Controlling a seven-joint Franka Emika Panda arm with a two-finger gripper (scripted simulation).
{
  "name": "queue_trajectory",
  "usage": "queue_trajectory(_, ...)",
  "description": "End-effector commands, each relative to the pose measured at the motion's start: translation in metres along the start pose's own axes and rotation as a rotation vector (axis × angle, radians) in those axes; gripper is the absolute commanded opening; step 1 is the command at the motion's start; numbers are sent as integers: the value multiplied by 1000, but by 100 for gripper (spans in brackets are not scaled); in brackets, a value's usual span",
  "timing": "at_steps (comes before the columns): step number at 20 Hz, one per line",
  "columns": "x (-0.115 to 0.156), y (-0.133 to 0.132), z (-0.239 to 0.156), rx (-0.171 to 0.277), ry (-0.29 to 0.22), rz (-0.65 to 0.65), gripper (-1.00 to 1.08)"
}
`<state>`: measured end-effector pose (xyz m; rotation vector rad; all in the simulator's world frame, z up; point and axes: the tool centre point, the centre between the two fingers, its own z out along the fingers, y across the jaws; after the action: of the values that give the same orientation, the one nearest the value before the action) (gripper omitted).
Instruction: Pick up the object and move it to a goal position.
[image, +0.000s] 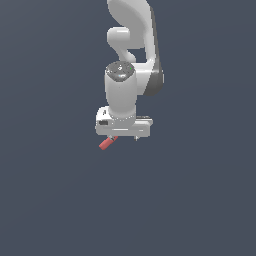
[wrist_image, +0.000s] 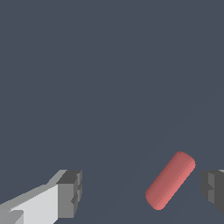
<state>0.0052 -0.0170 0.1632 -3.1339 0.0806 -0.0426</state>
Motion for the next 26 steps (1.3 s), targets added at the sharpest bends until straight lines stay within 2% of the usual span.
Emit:
queue_trajectory(1, 0, 0, 0, 0, 0, 0, 100)
queue_trajectory(8, 6, 24, -18, -2, 16, 32, 100)
queue_trajectory(12, 6, 25, -19, -2, 18, 33, 100)
queue_trajectory(19, -2, 32, -5, 1, 12, 101, 100)
queue_trajectory(26, -21, 48, 25, 3, 1, 259, 100)
